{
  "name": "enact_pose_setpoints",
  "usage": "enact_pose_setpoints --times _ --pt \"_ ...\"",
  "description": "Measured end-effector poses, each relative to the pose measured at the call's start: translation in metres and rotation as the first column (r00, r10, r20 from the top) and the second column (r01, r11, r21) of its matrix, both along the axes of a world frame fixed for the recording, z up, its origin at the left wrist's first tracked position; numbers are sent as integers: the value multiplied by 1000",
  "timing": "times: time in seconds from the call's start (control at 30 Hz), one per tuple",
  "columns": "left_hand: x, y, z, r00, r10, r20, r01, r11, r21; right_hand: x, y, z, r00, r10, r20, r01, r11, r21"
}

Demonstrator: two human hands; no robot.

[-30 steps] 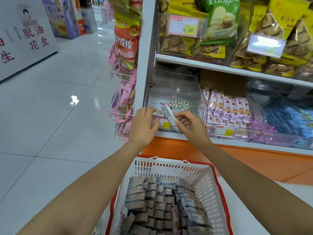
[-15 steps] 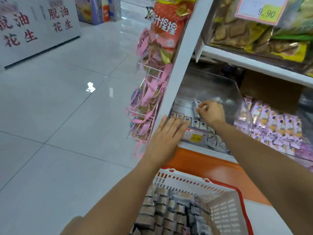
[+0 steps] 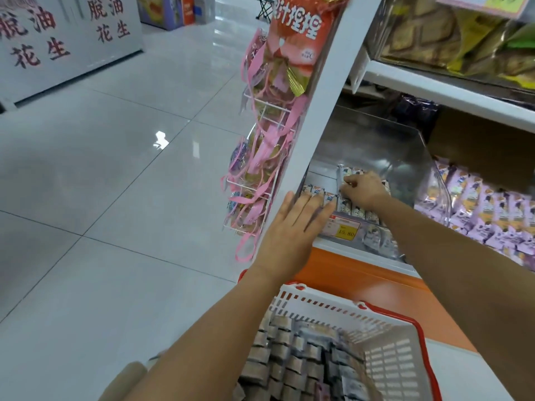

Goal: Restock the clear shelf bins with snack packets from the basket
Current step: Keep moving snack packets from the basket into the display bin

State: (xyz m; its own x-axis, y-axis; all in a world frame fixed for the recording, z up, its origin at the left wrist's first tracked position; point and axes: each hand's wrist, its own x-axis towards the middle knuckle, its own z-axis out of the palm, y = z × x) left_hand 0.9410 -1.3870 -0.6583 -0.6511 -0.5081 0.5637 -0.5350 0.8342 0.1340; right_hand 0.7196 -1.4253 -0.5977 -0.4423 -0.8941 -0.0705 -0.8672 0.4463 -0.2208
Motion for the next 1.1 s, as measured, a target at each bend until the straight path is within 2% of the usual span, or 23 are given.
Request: enact_pose_setpoints --times 0.07,0.23,0.43,0.57,0.63,0.73,0.87,0.97,1.1 --pt "1 3 4 999 19 30 -19 1000 -1 4 8 7 999 -4 37 5 999 -40" --pt "4 14 13 992 75 103 -81 995 50 25 44 27 989 49 139 -10 963 -269" --pt "13 36 29 959 128 251 -159 982 104 57 109 42 961 239 140 -109 792 -601" --pt "19 59 20 947 40 317 -62 996 60 68 157 25 937 320 140 -164 757 -633" --pt "20 70 7 936 -27 351 10 999 51 68 182 2 936 316 159 -162 783 -601" --pt "18 87 -12 875 -100 473 59 993 102 63 217 -44 956 218 195 -106 881 -461" --pt "8 94 -44 740 -120 662 -45 973 227 53 257 -111 952 97 291 -31 974 -223" --pt "1 93 -65 696 -140 704 -113 947 300 45 279 -155 954 -3 299 7 1000 -12" --pt "-4 90 -87 649 -143 747 -171 930 326 39 297 -199 955 -50 293 -10 980 199"
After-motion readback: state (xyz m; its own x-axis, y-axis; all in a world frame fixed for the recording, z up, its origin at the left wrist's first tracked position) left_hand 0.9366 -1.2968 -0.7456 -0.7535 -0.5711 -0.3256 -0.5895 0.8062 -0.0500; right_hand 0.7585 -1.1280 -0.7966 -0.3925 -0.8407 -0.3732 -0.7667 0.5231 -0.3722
